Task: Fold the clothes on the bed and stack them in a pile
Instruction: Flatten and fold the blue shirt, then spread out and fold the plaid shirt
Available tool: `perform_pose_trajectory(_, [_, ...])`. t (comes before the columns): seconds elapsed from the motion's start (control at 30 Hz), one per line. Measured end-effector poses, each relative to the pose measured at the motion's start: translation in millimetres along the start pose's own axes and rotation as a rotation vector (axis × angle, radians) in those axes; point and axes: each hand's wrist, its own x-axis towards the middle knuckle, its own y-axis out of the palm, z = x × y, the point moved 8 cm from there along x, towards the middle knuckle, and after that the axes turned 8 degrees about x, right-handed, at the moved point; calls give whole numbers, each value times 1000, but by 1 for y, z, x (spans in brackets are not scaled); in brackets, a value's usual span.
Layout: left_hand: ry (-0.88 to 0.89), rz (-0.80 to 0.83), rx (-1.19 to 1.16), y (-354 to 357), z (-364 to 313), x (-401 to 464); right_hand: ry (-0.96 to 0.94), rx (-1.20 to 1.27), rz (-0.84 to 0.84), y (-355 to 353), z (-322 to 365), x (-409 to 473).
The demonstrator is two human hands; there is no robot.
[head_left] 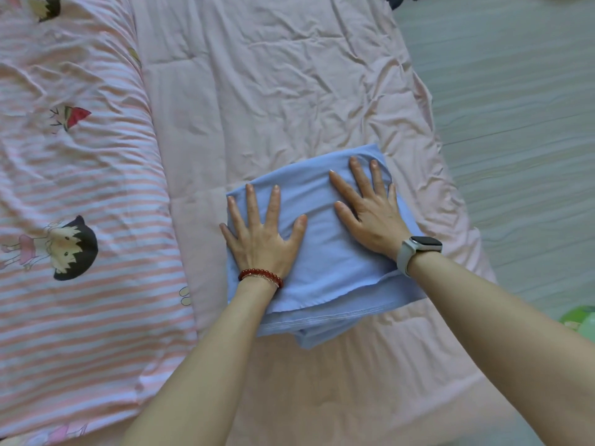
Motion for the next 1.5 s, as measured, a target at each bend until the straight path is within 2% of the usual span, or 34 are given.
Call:
perform_pose_trajectory(0.17, [22,83,88,-20,4,-8,8,32,-49,-28,17,-17])
perform_pose_trajectory(0.33, [108,71,123,-66,-1,-27,132,51,-219,-71,31,-64])
perform_pose_trajectory(0.6, [309,-21,-89,-149,-22,-117,346,220,-483,-116,58,-208])
perform_pose_trajectory(0.8, [440,-7,-113,-160,-56,-177,495,252,-617,-133,44,-318])
perform_pose_trajectory(0.93, [535,65,-49,-136,-107,-202,597,252,-620,-132,-4,-374])
perform_pose_trajectory(1.17, [623,216,108,-51,-235,-245,801,266,-376,-122,-161,-440])
perform_pose_trajectory(1.23, [618,221,173,-30,-280,-252,806,268,-323,-137,-212,-453])
perform_pose_trajectory(1.37, [533,239,151,1,-367,-267,781,272,-286,-186,-305,-475])
perform_pose_trajectory(1.5, [548,260,140,23,-450,-286,777,248,-241,-228,-375,-490])
